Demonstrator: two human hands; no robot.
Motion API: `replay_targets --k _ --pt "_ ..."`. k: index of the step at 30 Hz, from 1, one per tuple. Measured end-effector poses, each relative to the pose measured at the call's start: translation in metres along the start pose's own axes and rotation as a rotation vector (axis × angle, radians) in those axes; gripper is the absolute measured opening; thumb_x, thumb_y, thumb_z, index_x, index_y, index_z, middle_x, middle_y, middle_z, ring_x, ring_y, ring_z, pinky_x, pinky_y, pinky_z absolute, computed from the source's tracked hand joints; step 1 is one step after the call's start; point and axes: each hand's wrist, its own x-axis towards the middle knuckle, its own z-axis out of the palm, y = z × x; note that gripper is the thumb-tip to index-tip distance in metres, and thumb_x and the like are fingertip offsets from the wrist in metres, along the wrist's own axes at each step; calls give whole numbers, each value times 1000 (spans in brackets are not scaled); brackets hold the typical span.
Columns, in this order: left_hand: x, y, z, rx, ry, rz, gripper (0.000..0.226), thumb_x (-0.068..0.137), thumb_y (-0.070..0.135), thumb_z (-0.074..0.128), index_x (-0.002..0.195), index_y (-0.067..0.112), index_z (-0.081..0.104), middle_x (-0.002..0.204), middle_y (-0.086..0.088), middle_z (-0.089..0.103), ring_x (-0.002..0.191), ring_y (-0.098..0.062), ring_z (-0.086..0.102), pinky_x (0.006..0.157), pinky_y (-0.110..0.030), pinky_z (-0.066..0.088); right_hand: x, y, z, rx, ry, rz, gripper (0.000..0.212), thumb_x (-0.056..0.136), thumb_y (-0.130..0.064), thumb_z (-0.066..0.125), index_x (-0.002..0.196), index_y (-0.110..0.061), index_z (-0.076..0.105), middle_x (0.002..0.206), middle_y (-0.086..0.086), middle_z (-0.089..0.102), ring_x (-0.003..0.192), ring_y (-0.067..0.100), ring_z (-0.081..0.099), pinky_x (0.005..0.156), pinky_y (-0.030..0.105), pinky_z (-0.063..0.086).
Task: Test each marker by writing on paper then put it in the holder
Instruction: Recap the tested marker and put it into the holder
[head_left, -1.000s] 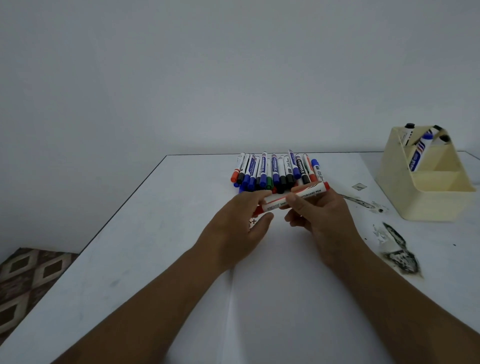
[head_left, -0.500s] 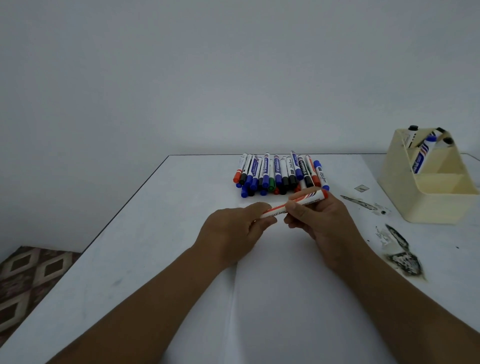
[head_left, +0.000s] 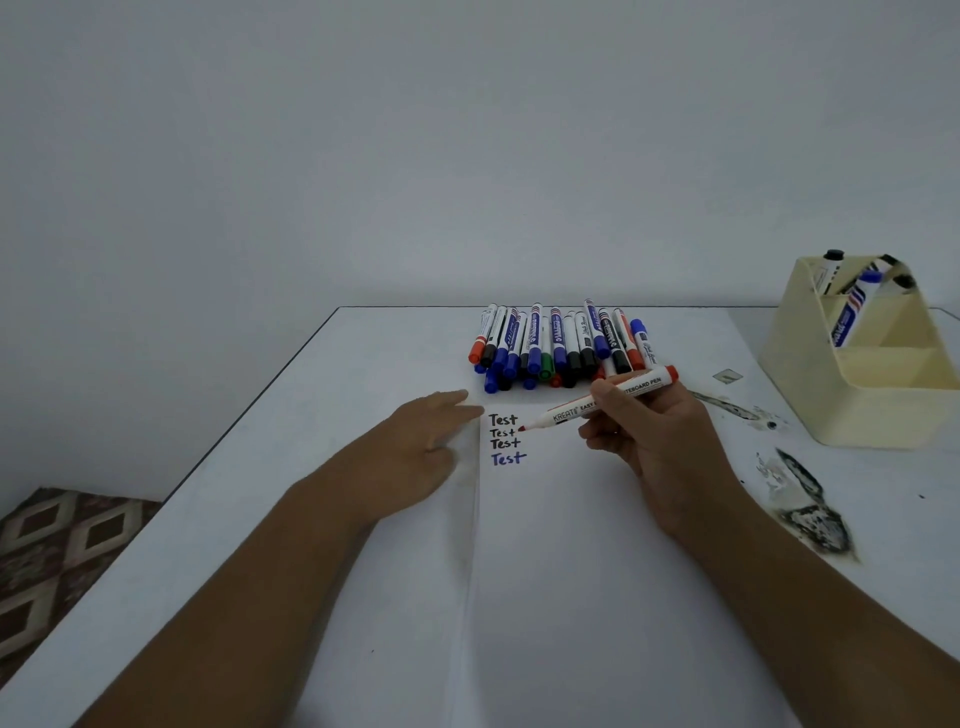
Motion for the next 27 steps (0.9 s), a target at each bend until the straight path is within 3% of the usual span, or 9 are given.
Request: replay_targets --k 4,6,8,14,20,23,27 --pt "5 3 2 69 -173 -13 61 102 24 46 157 37 21 166 9 1 152 -8 -8 123 -29 -7 -1 -1 1 37 -6 18 10 95 -18 65 96 -8 66 91 19 76 70 28 71 64 34 61" --pt "6 4 3 158 -193 -18 69 95 51 43 157 39 15 167 8 -3 153 -11 -10 124 -34 -5 -3 -3 3 37 -11 23 8 98 -16 62 93 -10 64 92 20 76 70 31 72 64 36 62" --pt "6 3 2 195 -206 -5 76 91 64 43 157 41 12 167 8 -4 153 -11 -10 124 -36 -4 -5 -5 7 15 -23 17 10 100 -14 59 90 -11 62 90 20 76 72 32 73 68 38 64" --pt "6 7 -4 172 -239 -3 73 95 61 47 157 42 14 167 9 -1 153 -12 -9 123 -34 -4 -12 -6 19 -31 -71 12 13 97 -12 60 105 -2 65 92 18 77 82 34 76 74 41 64" --pt "4 7 -5 219 -277 -29 116 65 88 53 157 43 0 166 15 -5 152 -8 -11 125 -38 -1 -14 1 28 -227 -113 -50 18 85 -1 74 101 -7 68 88 9 78 81 27 77 71 33 64" --pt "6 8 -4 226 -285 -36 121 61 89 51 158 40 -3 166 14 -6 152 -9 -11 125 -38 -2 -16 6 29 -312 -140 -30 13 86 -7 76 94 -16 72 83 5 78 80 24 77 70 30 63" --pt "6 10 -4 268 -303 -38 119 62 89 47 158 39 -3 166 13 -7 152 -10 -12 124 -38 -3 -18 6 30 -303 -145 5 7 86 -7 75 89 -11 72 79 8 77 77 24 77 67 29 63"
